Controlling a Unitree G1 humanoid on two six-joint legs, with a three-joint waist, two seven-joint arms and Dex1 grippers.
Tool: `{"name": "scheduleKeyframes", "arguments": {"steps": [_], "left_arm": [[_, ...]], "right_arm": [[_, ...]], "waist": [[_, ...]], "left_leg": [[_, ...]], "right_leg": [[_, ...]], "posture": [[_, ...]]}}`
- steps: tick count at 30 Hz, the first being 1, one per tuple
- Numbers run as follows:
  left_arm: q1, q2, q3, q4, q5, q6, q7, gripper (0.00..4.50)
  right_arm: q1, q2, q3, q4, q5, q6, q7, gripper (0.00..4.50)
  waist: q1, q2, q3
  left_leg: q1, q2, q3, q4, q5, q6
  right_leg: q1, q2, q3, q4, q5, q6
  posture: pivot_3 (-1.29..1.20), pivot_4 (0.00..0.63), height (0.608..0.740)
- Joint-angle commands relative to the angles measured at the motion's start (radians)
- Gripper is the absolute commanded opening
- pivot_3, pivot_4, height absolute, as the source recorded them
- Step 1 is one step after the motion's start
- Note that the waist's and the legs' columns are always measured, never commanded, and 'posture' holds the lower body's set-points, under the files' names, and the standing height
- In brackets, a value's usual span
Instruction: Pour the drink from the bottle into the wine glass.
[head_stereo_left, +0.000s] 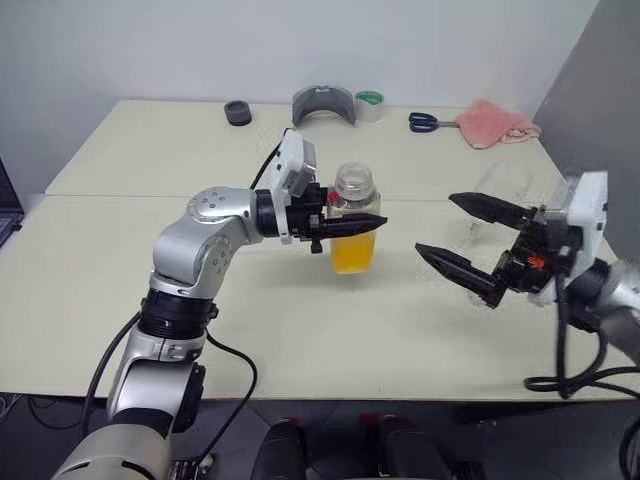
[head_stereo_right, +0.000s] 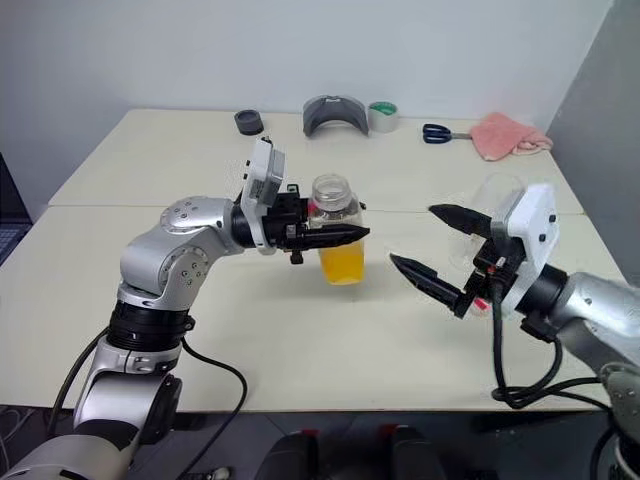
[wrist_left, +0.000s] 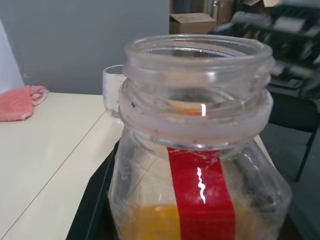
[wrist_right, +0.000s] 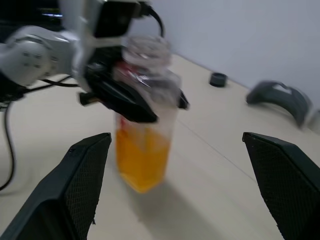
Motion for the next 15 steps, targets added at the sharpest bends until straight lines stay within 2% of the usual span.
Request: {"name": "scheduleKeyframes", "arguments": {"steps": [1,6,15], "left_arm": [[-0.019,0.007,0.038,-0.015,0.002,-0.021,0.03,1.94],[-0.027,0.017,0.056,0.034,0.068,-0.053,0.122,1.94],[-0.024,0.014,0.184,0.285,0.325,-0.161,0.638,1.94]], "right_arm": [[-0.086,-0.031,0.008,0.054,0.086,0.02,0.018,4.48],[-0.134,-0.024,0.058,0.098,0.096,0.02,0.022,4.48],[-0.184,0.024,0.123,0.123,0.1,0.016,0.016,4.48]], "waist": [[0.0,0.0,0.0],[0.0,0.0,0.0],[0.0,0.0,0.0]], "left_leg": [[0.0,0.0,0.0,0.0,0.0,0.0],[0.0,0.0,0.0,0.0,0.0,0.0],[-0.001,0.0,0.001,0.0,0.0,0.0]], "right_leg": [[0.0,0.0,0.0,0.0,0.0,0.0],[0.0,0.0,0.0,0.0,0.0,0.0],[-0.001,0.0,0.001,0.0,0.0,0.0]], "posture": [[0.0,0.15,0.74],[0.0,0.15,0.74],[0.0,0.15,0.74]]}}
